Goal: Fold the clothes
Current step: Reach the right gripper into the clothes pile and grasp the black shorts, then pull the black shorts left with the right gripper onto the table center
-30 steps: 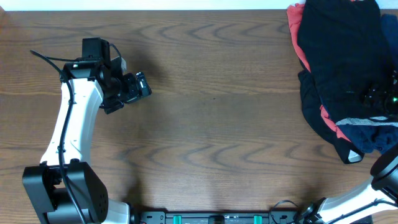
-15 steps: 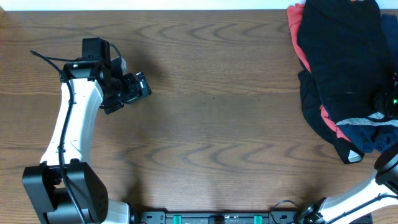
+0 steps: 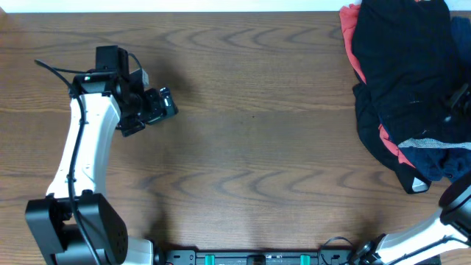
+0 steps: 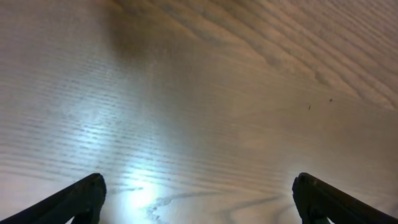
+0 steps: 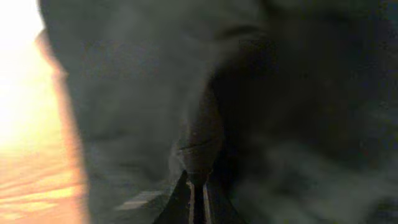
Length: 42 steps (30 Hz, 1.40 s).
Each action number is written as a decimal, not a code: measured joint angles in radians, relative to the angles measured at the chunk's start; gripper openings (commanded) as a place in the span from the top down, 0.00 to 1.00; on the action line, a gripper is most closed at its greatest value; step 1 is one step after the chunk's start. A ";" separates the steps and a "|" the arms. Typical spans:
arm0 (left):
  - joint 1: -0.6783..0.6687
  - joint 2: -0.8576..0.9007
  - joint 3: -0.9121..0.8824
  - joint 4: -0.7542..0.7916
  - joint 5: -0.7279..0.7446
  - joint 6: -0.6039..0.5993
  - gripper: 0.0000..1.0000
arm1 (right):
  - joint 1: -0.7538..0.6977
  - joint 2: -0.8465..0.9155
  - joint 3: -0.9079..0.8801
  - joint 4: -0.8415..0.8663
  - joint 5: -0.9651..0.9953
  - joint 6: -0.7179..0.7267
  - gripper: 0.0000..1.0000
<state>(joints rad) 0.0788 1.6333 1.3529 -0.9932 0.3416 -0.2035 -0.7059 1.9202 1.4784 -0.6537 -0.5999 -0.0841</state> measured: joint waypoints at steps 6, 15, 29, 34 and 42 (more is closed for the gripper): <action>0.076 -0.111 0.022 -0.013 0.000 0.028 0.03 | 0.185 -0.101 0.011 0.022 -0.133 0.032 0.99; 0.262 -0.319 0.051 -0.013 -0.001 0.037 0.03 | 0.686 -0.120 0.014 0.195 -0.142 0.134 0.99; 0.371 -0.322 0.051 -0.043 -0.002 0.095 0.03 | 1.406 -0.049 0.015 0.394 0.038 0.206 0.97; 0.376 -0.322 0.050 -0.061 -0.033 0.105 0.03 | 1.469 -0.047 0.015 0.377 0.053 0.207 0.58; 0.376 -0.321 0.051 -0.063 -0.055 0.112 0.03 | 1.421 -0.048 0.017 0.371 0.017 0.199 0.01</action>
<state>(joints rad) 0.4549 1.3121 1.4036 -1.0557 0.2871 -0.0914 0.7151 1.8717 1.4952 -0.2825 -0.5827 0.1150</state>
